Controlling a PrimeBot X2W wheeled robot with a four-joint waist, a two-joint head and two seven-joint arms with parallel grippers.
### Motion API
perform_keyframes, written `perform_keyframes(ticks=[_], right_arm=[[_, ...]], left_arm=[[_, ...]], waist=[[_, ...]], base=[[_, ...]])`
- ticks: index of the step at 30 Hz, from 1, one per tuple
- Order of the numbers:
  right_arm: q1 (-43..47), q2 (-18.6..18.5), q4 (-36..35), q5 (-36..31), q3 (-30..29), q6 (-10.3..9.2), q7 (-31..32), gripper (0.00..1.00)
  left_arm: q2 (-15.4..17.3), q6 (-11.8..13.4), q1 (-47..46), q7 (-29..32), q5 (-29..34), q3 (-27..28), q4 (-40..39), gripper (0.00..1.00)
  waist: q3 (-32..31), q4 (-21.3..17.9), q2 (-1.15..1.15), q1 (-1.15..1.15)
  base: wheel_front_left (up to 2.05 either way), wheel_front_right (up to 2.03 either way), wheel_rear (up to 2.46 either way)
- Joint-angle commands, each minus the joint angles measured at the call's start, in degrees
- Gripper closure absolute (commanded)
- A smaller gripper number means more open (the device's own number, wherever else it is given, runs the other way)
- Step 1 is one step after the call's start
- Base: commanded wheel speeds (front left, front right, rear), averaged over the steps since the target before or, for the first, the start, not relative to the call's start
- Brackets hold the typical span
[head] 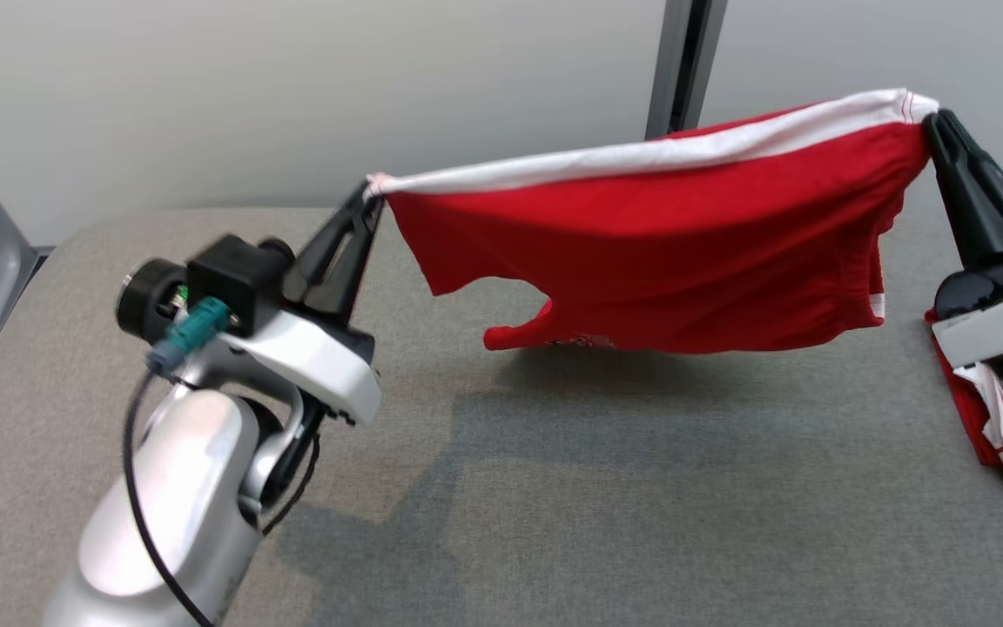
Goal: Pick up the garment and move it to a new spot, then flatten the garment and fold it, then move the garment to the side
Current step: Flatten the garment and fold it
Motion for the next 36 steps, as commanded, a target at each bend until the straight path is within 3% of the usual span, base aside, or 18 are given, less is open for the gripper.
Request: perform_keyframes(ticks=[1,10,18,26,36], right_arm=[[-0.9,0.0,-0.3,-0.2,-0.3,0.00,-0.3,1.00],[-6.6,2.8,-2.7,3.0,-3.1,0.00,0.0,1.00],[-8.4,6.7,-2.0,3.6,-6.4,0.00,-0.1,1.00],[-10.0,9.7,0.3,3.2,-7.1,0.00,0.6,1.00],[-23.6,13.3,7.4,5.2,-7.8,0.00,1.2,1.00]], left_arm=[[0.1,-0.2,-0.7,0.3,-0.5,0.4,-0.3,1.00],[0.2,1.1,-4.5,5.7,-6.4,4.9,-5.7,1.00],[-1.2,3.2,-2.6,5.1,-10.8,8.6,-7.9,1.00],[-1.9,3.3,-3.7,5.5,-13.0,9.9,-8.3,1.00],[-4.4,2.5,-17.5,6.5,-16.0,12.0,-0.8,1.00]], waist=[[-0.8,-0.7,0.00,0.00],[-2.6,-3.7,0.00,0.00],[-3.0,-4.7,0.00,0.00],[-1.7,-4.7,0.00,0.00],[9.4,-4.7,0.00,0.00]], base=[[0.00,0.00,0.00],[0.00,0.00,0.00],[0.00,0.00,0.00],[0.00,0.00,0.00],[0.00,0.00,0.00]])
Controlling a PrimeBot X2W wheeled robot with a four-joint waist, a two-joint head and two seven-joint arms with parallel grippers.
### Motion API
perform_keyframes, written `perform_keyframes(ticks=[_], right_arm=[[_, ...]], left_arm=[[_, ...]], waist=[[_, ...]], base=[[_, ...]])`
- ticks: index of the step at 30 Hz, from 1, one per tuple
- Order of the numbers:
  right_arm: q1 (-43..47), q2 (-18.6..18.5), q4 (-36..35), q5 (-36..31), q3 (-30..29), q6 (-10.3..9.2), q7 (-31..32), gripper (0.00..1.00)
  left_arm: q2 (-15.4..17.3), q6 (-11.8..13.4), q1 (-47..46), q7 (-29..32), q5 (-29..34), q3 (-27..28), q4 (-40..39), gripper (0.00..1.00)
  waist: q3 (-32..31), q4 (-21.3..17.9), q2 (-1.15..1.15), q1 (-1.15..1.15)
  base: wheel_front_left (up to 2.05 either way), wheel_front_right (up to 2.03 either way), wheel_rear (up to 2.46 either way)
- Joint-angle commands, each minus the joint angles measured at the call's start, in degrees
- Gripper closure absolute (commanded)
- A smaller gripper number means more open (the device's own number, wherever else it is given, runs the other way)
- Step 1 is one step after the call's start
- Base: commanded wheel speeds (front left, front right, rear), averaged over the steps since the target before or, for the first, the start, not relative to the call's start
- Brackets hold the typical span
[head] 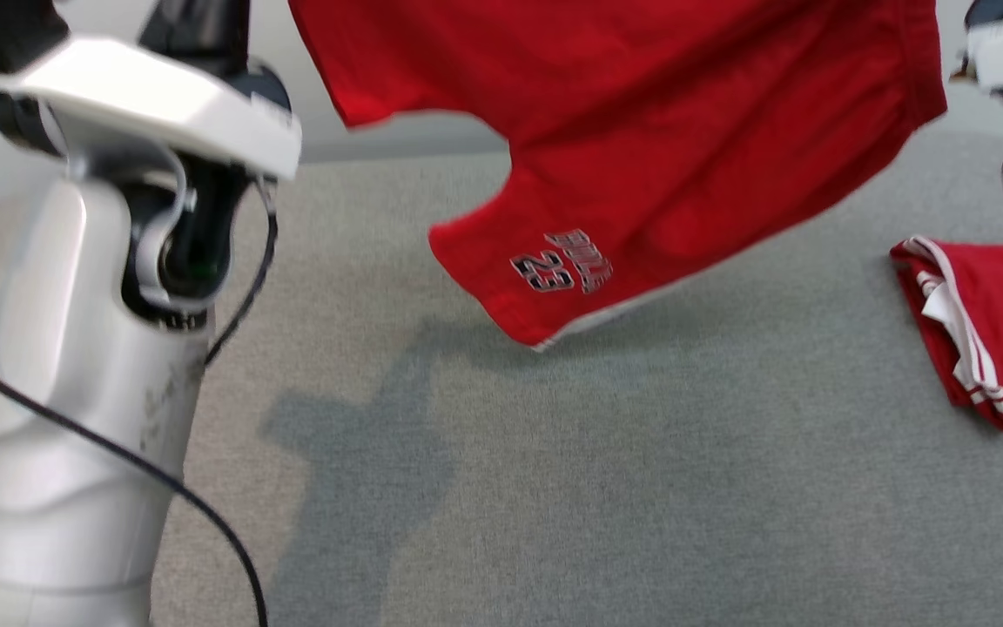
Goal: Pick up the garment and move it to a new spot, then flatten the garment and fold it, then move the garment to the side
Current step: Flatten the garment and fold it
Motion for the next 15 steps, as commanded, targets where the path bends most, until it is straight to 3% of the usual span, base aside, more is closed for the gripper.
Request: perform_keyframes(ticks=[1,10,15], right_arm=[[-3.7,0.0,1.8,-0.7,0.2,0.00,-0.7,1.00],[-18.8,0.3,8.1,0.3,1.2,0.00,-2.0,1.00],[-23.3,1.9,9.6,1.4,-3.1,0.00,-2.0,1.00]], left_arm=[[-0.6,-0.3,-4.4,-1.1,0.5,0.5,2.6,1.00],[-3.4,-1.4,-23.1,-9.6,0.7,3.2,16.7,1.00],[-5.1,-2.9,-31.3,-15.9,-0.8,4.3,23.2,1.00]], waist=[[6.0,0.1,0.00,0.00],[17.0,1.4,0.00,0.00],[21.7,2.6,0.00,0.00]], base=[[0.00,0.00,0.00],[0.00,0.00,0.00],[0.00,0.00,0.00]])
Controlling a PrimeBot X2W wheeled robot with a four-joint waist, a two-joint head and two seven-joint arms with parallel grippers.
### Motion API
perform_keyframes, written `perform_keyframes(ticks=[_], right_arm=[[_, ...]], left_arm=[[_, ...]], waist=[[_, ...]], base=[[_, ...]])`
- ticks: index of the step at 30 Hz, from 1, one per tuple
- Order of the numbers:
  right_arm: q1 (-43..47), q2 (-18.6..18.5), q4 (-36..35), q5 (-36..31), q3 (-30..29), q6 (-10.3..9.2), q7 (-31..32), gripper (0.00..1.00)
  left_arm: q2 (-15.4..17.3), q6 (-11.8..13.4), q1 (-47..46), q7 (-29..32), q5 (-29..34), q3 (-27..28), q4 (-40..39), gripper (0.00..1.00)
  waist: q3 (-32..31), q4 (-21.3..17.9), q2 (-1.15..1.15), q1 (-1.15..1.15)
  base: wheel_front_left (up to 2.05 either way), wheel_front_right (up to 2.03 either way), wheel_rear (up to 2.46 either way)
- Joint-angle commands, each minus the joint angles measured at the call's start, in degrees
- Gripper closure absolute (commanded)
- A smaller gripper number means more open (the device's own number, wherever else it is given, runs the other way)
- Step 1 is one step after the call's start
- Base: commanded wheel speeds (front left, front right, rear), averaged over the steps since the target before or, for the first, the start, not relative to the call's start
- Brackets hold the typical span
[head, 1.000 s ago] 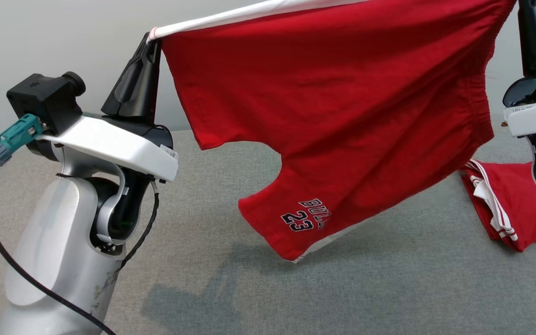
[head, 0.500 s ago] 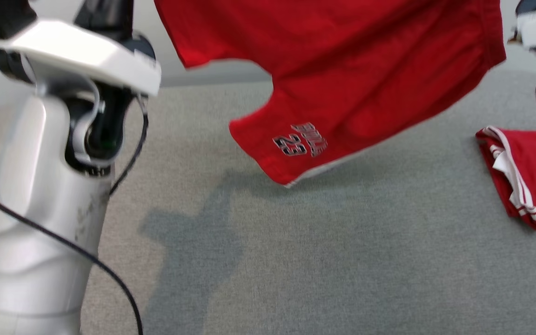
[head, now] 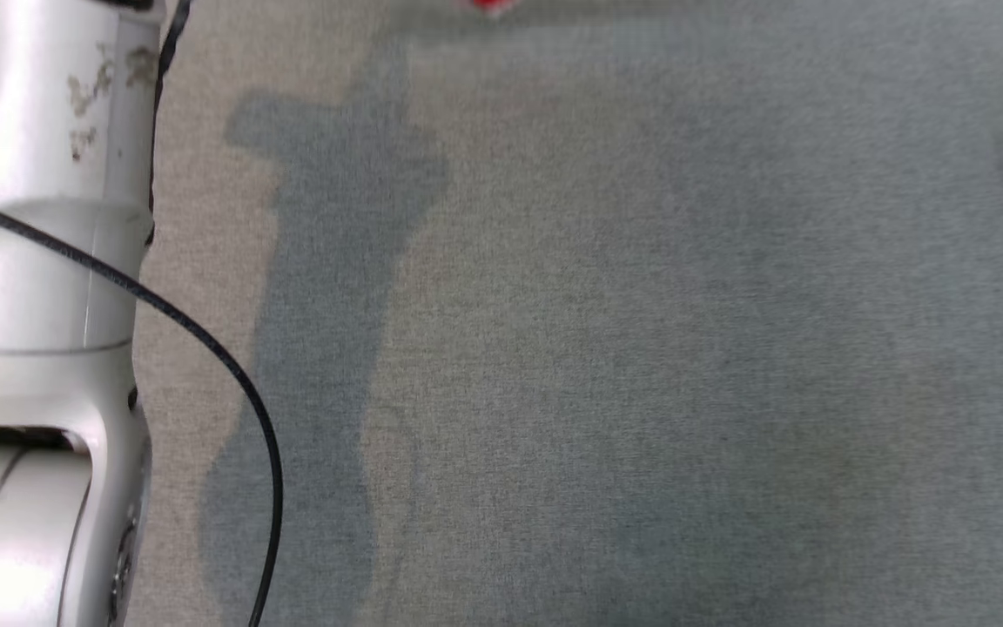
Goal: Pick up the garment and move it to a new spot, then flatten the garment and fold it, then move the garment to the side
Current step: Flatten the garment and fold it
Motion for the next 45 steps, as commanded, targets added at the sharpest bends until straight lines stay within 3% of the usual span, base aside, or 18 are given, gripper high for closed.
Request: perform_keyframes(ticks=[1,8,14,17,22,30,45], right_arm=[[-0.2,0.2,0.5,0.4,-0.7,-0.02,-0.4,1.00],[3.2,2.6,1.4,2.1,-1.8,-0.02,-0.4,1.00],[9.8,1.3,1.6,4.4,2.0,-0.01,-0.4,1.00],[13.6,0.3,1.4,6.0,4.2,-0.01,-0.3,1.00],[20.7,-2.7,-1.0,9.5,8.7,-0.01,-0.3,1.00],[31.9,-5.6,-3.6,13.1,15.2,-0.01,-0.3,1.00],[43.1,-9.4,-0.1,17.2,28.3,-0.01,-0.3,1.00]], left_arm=[[0.2,-0.4,-1.3,-0.9,-0.5,0.7,0.8,1.00],[-0.9,-3.0,-2.4,-3.0,0.9,-0.7,2.9,1.00],[-1.0,-4.3,3.9,-3.0,2.0,-2.9,1.5,1.00],[-1.0,-4.8,7.6,-3.0,2.0,-3.2,2.4,1.00],[-0.9,-6.3,13.5,-3.0,6.9,-5.2,4.1,1.00],[1.6,-7.6,25.2,-3.0,12.0,-8.4,6.2,1.00],[6.4,-7.9,39.6,-0.5,14.9,-19.3,12.3,1.00]], waist=[[3.7,1.4,0.00,0.00],[8.1,2.7,0.00,0.00],[8.2,3.2,0.00,0.00],[6.9,3.3,0.00,0.00],[3.2,3.4,0.00,0.00],[-3.9,2.4,0.00,0.00],[-12.7,1.5,0.00,0.00]], base=[[0.00,0.00,0.00],[0.00,0.00,0.00],[0.00,0.00,0.00],[0.00,0.00,0.00],[0.00,0.00,0.00],[0.00,0.00,0.00],[0.00,0.00,0.00]])
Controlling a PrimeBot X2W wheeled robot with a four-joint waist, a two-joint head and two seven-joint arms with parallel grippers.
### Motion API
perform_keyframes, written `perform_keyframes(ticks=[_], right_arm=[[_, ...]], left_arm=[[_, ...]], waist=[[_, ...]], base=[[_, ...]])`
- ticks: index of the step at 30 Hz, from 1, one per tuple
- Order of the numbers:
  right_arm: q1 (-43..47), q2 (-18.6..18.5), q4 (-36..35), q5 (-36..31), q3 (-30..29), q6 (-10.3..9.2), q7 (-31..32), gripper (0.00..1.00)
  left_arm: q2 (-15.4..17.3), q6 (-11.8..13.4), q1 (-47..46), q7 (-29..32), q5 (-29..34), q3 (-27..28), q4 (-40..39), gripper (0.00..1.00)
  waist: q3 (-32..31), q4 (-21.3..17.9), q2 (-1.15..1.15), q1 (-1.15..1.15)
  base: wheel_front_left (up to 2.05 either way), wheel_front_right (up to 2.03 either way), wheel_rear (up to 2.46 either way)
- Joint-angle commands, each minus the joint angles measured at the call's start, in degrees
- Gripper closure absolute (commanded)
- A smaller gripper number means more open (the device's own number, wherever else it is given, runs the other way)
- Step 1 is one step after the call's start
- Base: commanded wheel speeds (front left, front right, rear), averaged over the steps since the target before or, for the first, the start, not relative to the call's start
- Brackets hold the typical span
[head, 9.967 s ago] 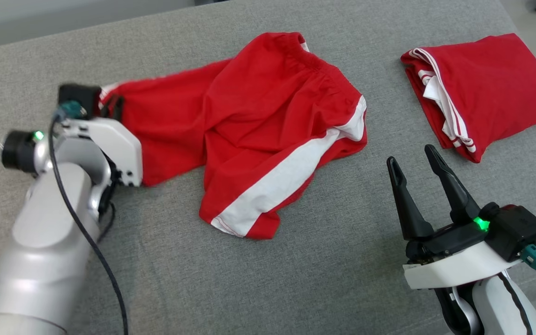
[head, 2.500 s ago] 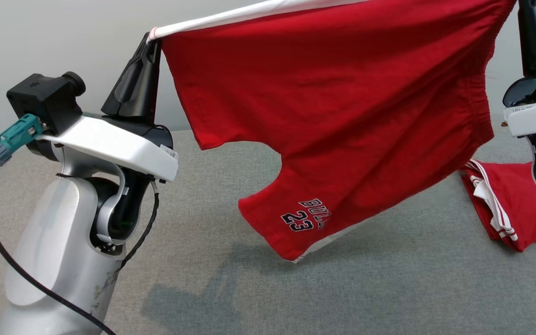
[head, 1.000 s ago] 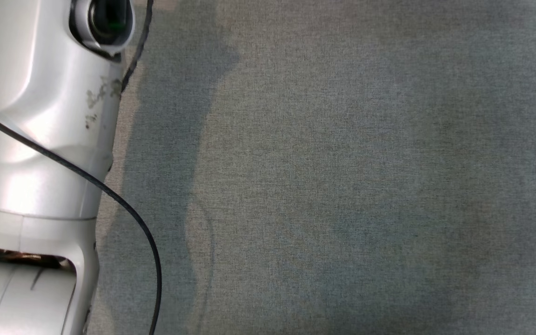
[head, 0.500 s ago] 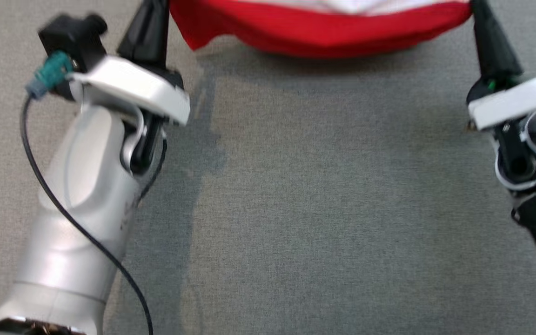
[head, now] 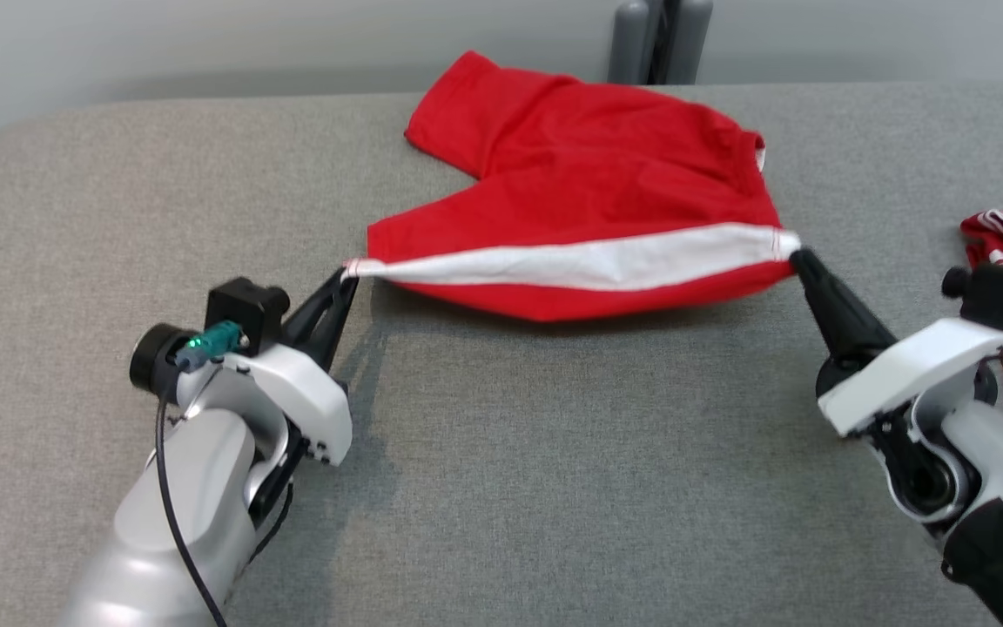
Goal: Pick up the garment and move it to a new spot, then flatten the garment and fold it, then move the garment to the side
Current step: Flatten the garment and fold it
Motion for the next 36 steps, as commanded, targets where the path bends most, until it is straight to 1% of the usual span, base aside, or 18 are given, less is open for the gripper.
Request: perform_keyframes(ticks=[1,9,17,23,30,36], right_arm=[[1.4,-0.7,0.9,0.5,1.1,0.00,-0.3,1.00],[4.4,-2.4,2.3,3.1,7.5,0.00,0.7,1.00],[5.6,-5.1,0.8,4.5,14.7,0.00,3.0,1.00],[7.2,-8.0,-1.1,7.1,18.8,0.00,7.1,1.00],[9.4,-11.6,-5.8,12.1,20.6,0.00,11.7,1.00],[10.2,-14.0,-9.4,13.6,21.4,0.00,13.5,1.00]], left_arm=[[1.0,0.0,1.3,0.0,0.7,-1.1,0.2,1.00],[4.2,0.0,5.6,0.5,4.2,-7.9,-0.6,1.00],[7.9,0.0,10.2,3.8,6.6,-15.2,-4.7,1.00],[10.5,0.3,13.5,5.3,7.3,-17.2,-8.2,1.00],[12.8,1.5,17.1,6.5,6.7,-17.8,-12.7,1.00],[14.9,1.8,19.8,8.0,6.3,-18.4,-16.3,1.00]], waist=[[-1.7,0.0,0.00,0.00],[-6.1,0.3,0.00,0.00],[-9.3,0.8,0.00,0.00],[-11.2,1.0,0.00,0.00],[-13.3,1.0,0.00,0.00],[-14.1,0.8,0.00,0.00]], base=[[0.00,0.00,0.00],[0.00,0.00,0.00],[0.00,0.00,0.00],[0.00,0.00,0.00],[0.00,0.00,0.00],[0.00,0.00,0.00]])
